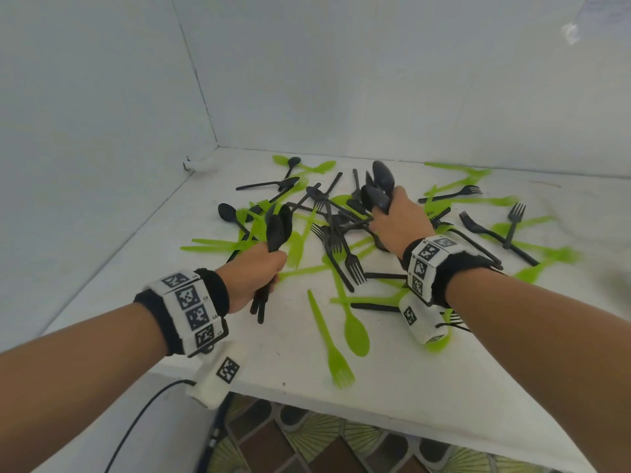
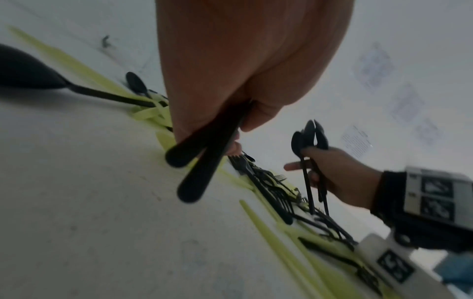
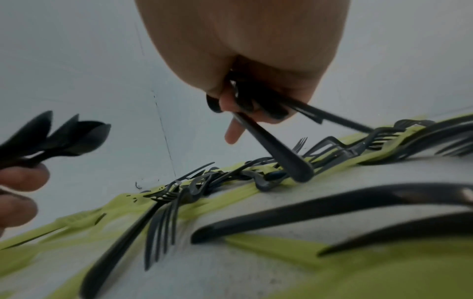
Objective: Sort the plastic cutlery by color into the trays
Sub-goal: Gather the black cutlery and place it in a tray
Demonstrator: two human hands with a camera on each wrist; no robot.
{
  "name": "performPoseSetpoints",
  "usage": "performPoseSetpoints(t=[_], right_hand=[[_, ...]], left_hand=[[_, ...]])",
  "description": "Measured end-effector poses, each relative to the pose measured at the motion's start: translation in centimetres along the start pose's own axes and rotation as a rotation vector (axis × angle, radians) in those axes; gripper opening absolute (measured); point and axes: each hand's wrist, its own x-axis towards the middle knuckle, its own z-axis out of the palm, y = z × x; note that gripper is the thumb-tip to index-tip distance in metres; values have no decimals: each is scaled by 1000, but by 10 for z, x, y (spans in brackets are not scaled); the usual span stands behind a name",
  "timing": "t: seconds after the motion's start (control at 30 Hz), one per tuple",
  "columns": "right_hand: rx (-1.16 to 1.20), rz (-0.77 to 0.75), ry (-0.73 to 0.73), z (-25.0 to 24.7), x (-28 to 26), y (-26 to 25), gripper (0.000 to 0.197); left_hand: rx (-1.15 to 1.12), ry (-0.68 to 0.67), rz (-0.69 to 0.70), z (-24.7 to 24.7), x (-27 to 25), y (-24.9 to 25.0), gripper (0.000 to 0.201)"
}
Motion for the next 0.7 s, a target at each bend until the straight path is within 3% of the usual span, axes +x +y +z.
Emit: performPoseSetpoints(t=[0.13,0.2,0.3,0.4,0.6,0.7], right_hand=[[192,40,100,0,-4,-6,27],[234,58,101,-1,-7,-8,24],[229,65,85,-1,-11,-9,22],[195,76,51,4,-14,-6,19],[165,113,93,8,-17,-7,25],[243,131,134,10,-16,-15,25]], left_hand=[[220,2,277,4,-4,-1,9],[444,-112,435,5,-9,-5,7],[835,-333,561,9,-12,-15,19],[943,-455,622,14,-10,-22,17],[944,-343,678,6,11,-23,19],[899,-247,641,-4,20,-23,16]])
